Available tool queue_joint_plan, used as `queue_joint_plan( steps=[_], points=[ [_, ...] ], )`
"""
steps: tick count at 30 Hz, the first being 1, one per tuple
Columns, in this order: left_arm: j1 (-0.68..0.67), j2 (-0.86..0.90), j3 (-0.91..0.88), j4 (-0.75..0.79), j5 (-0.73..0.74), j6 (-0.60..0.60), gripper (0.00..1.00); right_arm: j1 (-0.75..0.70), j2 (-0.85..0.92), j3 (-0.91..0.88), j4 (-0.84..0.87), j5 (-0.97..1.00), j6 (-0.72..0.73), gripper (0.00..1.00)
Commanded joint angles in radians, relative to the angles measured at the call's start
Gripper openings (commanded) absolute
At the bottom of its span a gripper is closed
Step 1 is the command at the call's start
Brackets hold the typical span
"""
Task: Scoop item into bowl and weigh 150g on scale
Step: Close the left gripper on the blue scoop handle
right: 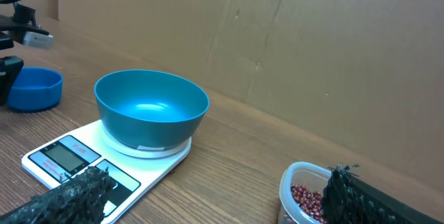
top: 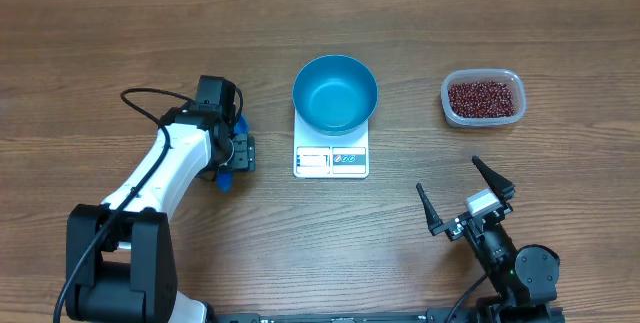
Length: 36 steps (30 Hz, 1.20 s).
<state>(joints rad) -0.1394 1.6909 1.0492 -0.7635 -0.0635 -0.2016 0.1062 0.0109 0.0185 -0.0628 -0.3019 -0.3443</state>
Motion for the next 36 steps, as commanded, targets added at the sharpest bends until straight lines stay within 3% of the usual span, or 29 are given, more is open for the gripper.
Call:
queue_joint_plan(
  steps=[1, 36],
  points=[
    [0.001, 0.006, -0.005, 0.021, 0.009, 0.019, 0.72, 0.006, -0.008, -0.01, 0.005, 0.01, 0.004, 1.0],
    [0.001, 0.037, -0.005, 0.064, 0.001, 0.014, 0.31, 0.006, -0.008, -0.01, 0.005, 0.01, 0.004, 1.0]
  ],
)
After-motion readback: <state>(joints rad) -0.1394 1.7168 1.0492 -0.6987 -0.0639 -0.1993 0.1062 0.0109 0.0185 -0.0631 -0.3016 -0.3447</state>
